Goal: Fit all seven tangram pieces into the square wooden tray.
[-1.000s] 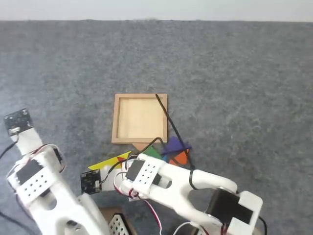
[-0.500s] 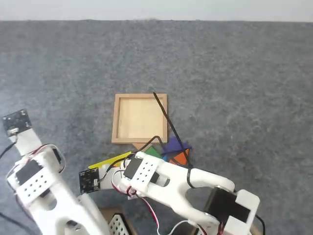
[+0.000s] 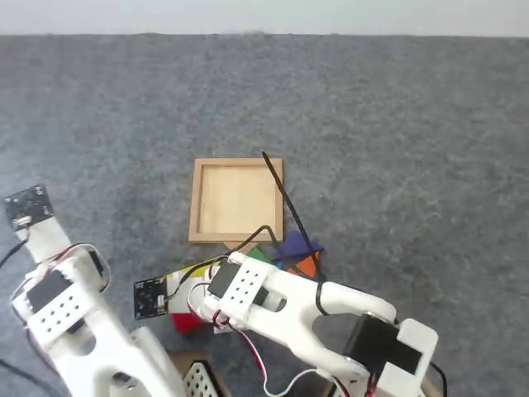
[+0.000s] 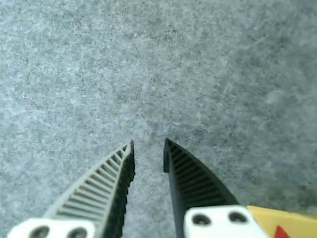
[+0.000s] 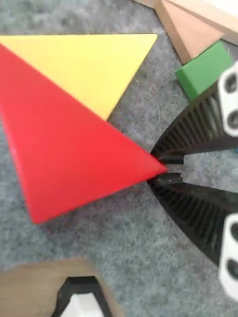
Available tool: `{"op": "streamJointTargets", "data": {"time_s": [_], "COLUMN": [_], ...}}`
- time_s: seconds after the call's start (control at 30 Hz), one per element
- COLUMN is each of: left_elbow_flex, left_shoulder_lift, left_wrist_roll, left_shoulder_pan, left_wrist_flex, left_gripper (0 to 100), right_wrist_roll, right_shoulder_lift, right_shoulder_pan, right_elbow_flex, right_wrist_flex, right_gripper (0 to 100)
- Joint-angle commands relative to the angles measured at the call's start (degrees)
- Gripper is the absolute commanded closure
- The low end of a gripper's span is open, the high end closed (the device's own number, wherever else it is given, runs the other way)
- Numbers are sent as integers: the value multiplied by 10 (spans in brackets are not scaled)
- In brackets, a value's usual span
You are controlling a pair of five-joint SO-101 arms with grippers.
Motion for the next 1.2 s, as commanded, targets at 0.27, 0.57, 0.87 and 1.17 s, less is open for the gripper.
{"op": "streamJointTargets", "data": {"time_s": [0.27, 0.57, 0.87, 1.17], "left_elbow_flex": [-29, -29, -22, -15], "left_shoulder_lift": [-16, -16, -16, -16], "left_wrist_roll": [-7, -7, -8, -9], "left_shoulder_pan": [-2, -2, -2, 11], "left_wrist_flex": [-17, -18, -26, -26], "left_gripper": [907, 907, 906, 905], "right_wrist_roll": [-69, -98, -158, -175], "right_shoulder_lift": [-62, -118, -135, -139], "right_shoulder_pan": [48, 137, 157, 214], "right_elbow_flex": [-18, -17, -16, 3], "right_wrist_flex": [-7, -9, 35, 70], "right_gripper": [990, 989, 809, 797]}}
